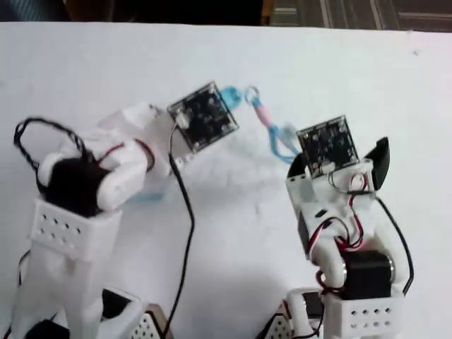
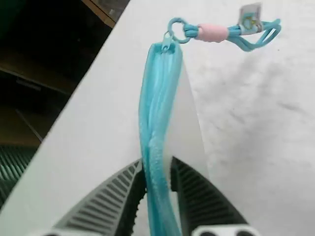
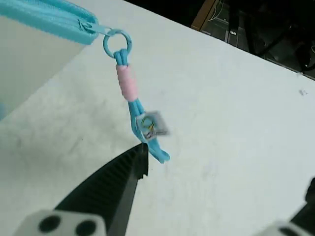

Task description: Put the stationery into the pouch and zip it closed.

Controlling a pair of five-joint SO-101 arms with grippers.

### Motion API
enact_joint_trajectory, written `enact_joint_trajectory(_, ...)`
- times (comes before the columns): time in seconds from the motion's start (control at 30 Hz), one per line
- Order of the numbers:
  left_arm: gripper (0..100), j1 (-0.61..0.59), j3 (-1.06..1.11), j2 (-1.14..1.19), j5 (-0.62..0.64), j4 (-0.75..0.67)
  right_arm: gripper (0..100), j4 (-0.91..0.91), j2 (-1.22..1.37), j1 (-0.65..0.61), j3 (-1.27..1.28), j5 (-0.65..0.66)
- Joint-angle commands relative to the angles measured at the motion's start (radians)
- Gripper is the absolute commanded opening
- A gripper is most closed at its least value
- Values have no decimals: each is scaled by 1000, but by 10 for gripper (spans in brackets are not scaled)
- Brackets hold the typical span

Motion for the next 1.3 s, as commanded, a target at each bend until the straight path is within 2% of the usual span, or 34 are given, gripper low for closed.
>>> enact_joint_trajectory(0.0, 261, 4, 49, 5, 189, 14, 479, -22, -16, 10, 17, 3)
enact_joint_trajectory(0.13, 305, 12, 11, 4, 385, 25, 472, -19, -16, 12, 23, 3)
enact_joint_trajectory(0.2, 315, 8, -32, 4, 454, 46, 413, -21, -16, 35, 23, 3)
enact_joint_trajectory(0.27, 323, 7, -100, 1, 505, 101, 289, -22, -16, 68, 23, 3)
enact_joint_trajectory(0.37, 321, 4, -195, -33, 543, 158, 18, -31, -16, 124, 23, 9)
enact_joint_trajectory(0.4, 320, 4, -210, -50, 549, 163, 12, -45, -16, 142, 31, 3)
enact_joint_trajectory(0.47, 312, -16, -203, -97, 551, 164, 97, -61, -27, 193, 64, 2)
enact_joint_trajectory(0.53, 268, -47, -149, -159, 549, 157, 87, -56, -50, 220, 106, 2)
enact_joint_trajectory(0.6, 192, -84, -49, -236, 522, 143, 17, -48, -104, 231, 163, 11)
enact_joint_trajectory(0.73, 20, -159, 250, -418, 422, 3, 18, -19, -292, 226, 319, 3)
enact_joint_trajectory(0.9, 37, -308, 674, -639, 433, -275, 19, -19, -588, 226, 603, 3)
enact_joint_trajectory(1.03, 27, -387, 956, -796, 431, -463, 19, -22, -553, 226, 720, 3)
enact_joint_trajectory(1.27, 27, -407, 1326, -1027, 433, -595, 19, -18, -587, 229, 913, 3)
